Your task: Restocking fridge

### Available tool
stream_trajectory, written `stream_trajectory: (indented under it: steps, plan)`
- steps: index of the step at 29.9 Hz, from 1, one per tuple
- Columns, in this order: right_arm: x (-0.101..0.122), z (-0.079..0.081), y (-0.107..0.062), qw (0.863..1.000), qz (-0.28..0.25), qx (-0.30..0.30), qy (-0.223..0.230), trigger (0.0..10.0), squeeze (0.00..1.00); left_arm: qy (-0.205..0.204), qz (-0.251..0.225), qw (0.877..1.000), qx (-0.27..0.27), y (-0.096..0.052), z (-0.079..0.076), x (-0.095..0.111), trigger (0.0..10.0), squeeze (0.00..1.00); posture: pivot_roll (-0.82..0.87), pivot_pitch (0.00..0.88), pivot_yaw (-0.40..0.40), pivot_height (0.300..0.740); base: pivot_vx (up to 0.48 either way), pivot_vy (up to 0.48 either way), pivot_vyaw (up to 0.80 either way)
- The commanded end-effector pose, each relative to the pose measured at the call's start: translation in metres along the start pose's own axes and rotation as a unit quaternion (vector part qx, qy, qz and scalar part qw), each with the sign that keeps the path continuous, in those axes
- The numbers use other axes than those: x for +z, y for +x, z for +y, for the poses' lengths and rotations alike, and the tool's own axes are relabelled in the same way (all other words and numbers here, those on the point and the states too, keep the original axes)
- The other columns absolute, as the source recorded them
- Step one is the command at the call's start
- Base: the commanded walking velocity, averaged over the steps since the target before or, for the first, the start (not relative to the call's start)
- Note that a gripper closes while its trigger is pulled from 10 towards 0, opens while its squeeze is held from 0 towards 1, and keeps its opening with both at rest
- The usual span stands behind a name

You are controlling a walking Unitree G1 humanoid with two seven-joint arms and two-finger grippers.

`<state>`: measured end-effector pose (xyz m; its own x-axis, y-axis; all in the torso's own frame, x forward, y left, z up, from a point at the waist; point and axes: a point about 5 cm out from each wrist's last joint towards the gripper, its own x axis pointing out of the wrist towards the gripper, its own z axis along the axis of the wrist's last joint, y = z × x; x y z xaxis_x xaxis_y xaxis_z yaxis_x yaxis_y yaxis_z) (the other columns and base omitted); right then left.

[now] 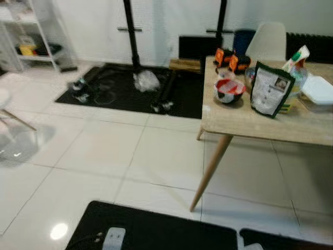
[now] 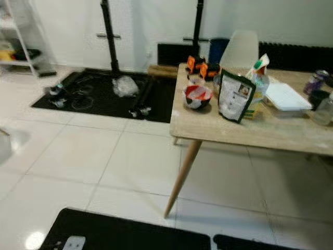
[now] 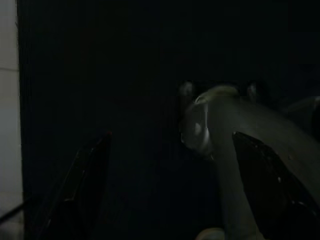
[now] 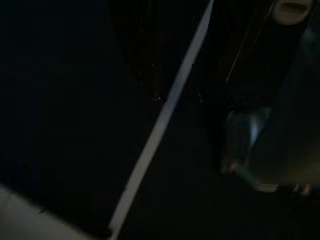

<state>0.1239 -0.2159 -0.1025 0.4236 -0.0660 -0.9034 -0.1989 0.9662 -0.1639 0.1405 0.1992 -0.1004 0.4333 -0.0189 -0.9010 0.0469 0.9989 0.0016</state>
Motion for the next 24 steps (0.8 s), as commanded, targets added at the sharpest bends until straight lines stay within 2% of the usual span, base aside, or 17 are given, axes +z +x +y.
stream_trajectory:
  steps: [1,20,24]
  plan:
    - [0.0022,0.004,0.0006,1.0,-0.004,0.004,0.009,10.0,0.0,0.003,0.001,1.0,0.004,-0.0005,0.0032,0.0002,10.0,0.0,-0.03,0.0,0.003,0.74,0.0,-0.472,0.0]
    - [0.0013,0.0028,0.0006,1.0,0.002,-0.001,0.011,10.0,0.0,0.002,0.001,1.0,0.003,0.0001,0.0006,0.0008,10.0,0.0,-0.03,0.0,-0.001,0.74,0.0,-0.465,0.0]
    - [0.0025,0.0023,0.0008,1.0,0.0,-0.002,0.011,10.0,0.0,0.003,0.001,1.0,0.009,0.0001,0.001,0.0005,10.0,0.0,-0.03,0.0,-0.001,0.74,0.0,-0.169,0.0]
